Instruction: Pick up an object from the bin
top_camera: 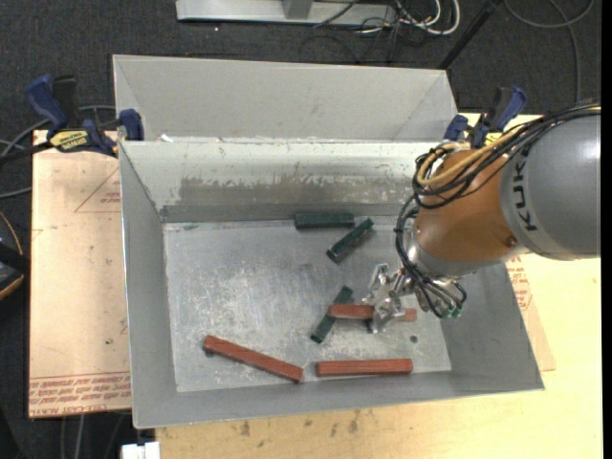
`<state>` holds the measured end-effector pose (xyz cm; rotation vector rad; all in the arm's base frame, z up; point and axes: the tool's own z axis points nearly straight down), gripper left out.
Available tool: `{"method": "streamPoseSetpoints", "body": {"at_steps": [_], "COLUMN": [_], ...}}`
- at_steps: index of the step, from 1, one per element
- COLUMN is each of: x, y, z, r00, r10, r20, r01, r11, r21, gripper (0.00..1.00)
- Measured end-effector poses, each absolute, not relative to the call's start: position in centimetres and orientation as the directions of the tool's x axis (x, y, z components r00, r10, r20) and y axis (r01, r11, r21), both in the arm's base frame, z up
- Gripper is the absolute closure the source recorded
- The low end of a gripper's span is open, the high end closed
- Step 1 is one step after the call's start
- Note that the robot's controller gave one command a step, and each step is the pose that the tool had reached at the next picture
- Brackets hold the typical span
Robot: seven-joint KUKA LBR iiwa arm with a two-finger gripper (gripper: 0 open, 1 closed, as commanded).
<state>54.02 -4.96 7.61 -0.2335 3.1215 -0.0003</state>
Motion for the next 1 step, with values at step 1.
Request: {"method": "streamPoseSetpoints", "body": {"at_steps": [1], "x": [55.57], "y": [-4.01], "z": [21.91], "r00": [-0.991], "r10": [-0.137], "r20": [-0.004], "r01": [-0.137], "r11": [0.991], "r21": [0.000], "gripper": [1.00]}}
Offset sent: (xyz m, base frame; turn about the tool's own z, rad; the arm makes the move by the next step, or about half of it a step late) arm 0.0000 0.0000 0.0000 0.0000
